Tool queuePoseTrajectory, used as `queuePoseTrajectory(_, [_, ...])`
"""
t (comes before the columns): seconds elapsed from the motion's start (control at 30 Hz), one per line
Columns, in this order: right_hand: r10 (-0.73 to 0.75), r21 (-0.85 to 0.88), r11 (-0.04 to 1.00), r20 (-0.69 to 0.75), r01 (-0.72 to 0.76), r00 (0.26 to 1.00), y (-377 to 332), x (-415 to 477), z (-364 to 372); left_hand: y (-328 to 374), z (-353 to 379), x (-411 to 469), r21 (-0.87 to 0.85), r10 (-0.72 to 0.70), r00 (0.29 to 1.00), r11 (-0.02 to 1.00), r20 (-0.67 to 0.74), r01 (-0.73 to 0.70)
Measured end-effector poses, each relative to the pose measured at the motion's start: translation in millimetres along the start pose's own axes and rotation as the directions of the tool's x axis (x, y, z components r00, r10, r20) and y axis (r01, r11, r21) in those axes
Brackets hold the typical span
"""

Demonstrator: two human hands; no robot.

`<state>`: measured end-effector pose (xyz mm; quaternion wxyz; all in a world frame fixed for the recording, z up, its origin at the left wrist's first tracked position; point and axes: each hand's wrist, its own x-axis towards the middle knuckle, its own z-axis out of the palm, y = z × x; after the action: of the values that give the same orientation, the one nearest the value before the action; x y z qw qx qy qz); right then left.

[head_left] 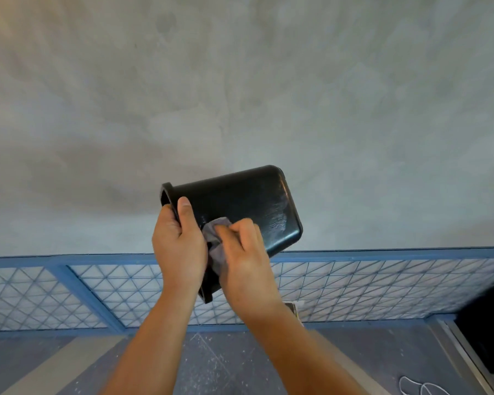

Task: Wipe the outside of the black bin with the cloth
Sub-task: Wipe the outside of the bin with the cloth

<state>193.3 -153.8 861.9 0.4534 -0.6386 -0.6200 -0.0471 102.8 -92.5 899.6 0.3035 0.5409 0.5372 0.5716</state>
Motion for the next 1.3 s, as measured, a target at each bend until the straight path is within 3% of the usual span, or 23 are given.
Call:
queuePoseTrajectory(0.03, [-0.031,0.010,0.999,-0.019,0.031,0.999,8.1,-0.2,0.3,0.8,0.4,3.2,0.001,0.000,1.000,1.000,-0.012,0.001])
queuePoseTrajectory(0.1, [0.057,0.019,0.998,-0.018,-0.056,0.998,24.3,0.0,-11.6,1.0,-5.2,10.1,-0.015,-0.004,1.000,1.000,-0.018,0.004])
queuePoseTrajectory(0.2, [0.262,0.077,0.965,-0.265,-0.250,0.928,67.1,20.4,-36.1,0.8,-10.2,11.6,-0.052,-0.003,1.000,0.999,0.022,0.005])
queuePoseTrajectory(0.27, [0.298,0.099,0.954,-0.229,-0.282,0.927,54.1,16.9,-32.6,1.3,-3.7,7.8,-0.051,-0.004,0.999,0.999,0.035,0.006])
queuePoseTrajectory(0.33, [0.133,0.178,0.978,-0.136,-0.108,0.982,25.0,-0.5,-16.1,0.6,3.1,5.5,-0.025,-0.009,1.000,1.000,0.021,0.010])
queuePoseTrajectory(0.43, [-0.094,0.002,0.996,-0.090,0.094,0.992,37.2,-22.1,-6.3,-3.5,3.1,7.0,-0.030,-0.012,1.000,0.999,0.020,0.013])
queuePoseTrajectory(0.47, [-0.036,0.007,0.999,-0.103,0.037,0.994,47.3,-17.3,-14.3,-5.5,-0.4,8.9,-0.043,-0.018,1.000,0.999,0.023,0.019])
queuePoseTrajectory(0.53, [0.216,0.005,0.976,-0.210,-0.220,0.954,76.2,-7.2,-31.5,-8.2,-6.8,12.8,-0.084,-0.034,0.999,0.996,0.031,0.037])
queuePoseTrajectory(0.6, [0.322,-0.009,0.941,-0.281,-0.338,0.904,89.1,-0.7,-39.0,-8.9,-6.4,13.3,-0.117,-0.043,0.999,0.992,0.032,0.046])
queuePoseTrajectory(0.67, [0.275,0.116,0.960,-0.199,-0.255,0.941,69.5,-2.1,-25.7,-6.9,1.3,10.5,-0.126,-0.047,0.998,0.991,0.030,0.050])
queuePoseTrajectory(0.73, [0.094,0.152,0.985,-0.109,-0.077,0.990,42.2,-16.4,-4.3,-5.4,9.3,8.1,-0.119,-0.042,0.999,0.992,0.027,0.045])
queuePoseTrajectory(0.77, [-0.010,0.087,0.996,-0.096,0.019,0.995,38.5,-26.0,4.0,-5.9,11.3,8.2,-0.112,-0.037,0.999,0.993,0.028,0.040])
queuePoseTrajectory(0.83, [-0.063,-0.025,0.998,-0.085,0.061,0.994,54.2,-21.7,-2.4,-8.3,10.3,11.1,-0.100,-0.043,0.998,0.994,0.034,0.047])
queuePoseTrajectory(0.9, [0.063,-0.023,0.997,-0.255,-0.071,0.965,74.6,-1.9,-20.6,-9.3,5.5,13.6,-0.112,-0.052,0.998,0.992,0.042,0.056])
queuePoseTrajectory(0.93, [0.205,0.045,0.978,-0.346,-0.202,0.916,81.5,9.9,-33.5,-9.2,4.4,13.4,-0.117,-0.046,0.998,0.992,0.046,0.052])
queuePoseTrajectory(0.97, [0.334,0.116,0.943,-0.356,-0.313,0.873,83.2,20.3,-45.5,-8.4,4.6,12.2,-0.120,-0.039,0.998,0.992,0.051,0.045])
queuePoseTrajectory(1.03, [0.421,0.253,0.894,-0.194,-0.370,0.886,75.9,25.7,-45.8,-4.9,10.3,7.7,-0.139,-0.040,0.997,0.989,0.064,0.048])
queuePoseTrajectory(1.13, [0.107,0.206,0.976,-0.155,-0.074,0.982,32.4,6.4,-16.5,-1.3,22.1,5.7,-0.117,-0.023,0.998,0.993,0.057,0.029])
queuePoseTrajectory(1.2, [-0.133,-0.035,0.991,-0.097,0.131,0.986,31.2,-15.0,0.6,-1.2,23.8,8.1,-0.090,-0.006,0.999,0.996,0.051,0.010])
queuePoseTrajectory(1.23, [-0.156,-0.046,0.987,-0.084,0.152,0.984,42.9,-14.5,-1.0,-2.7,22.6,9.8,-0.083,-0.004,0.999,0.997,0.051,0.008])
queuePoseTrajectory(1.3, [-0.011,0.023,1.000,-0.135,0.015,0.991,61.0,-0.7,-17.5,-3.8,16.7,11.5,-0.084,-0.016,0.998,0.996,0.056,0.021])
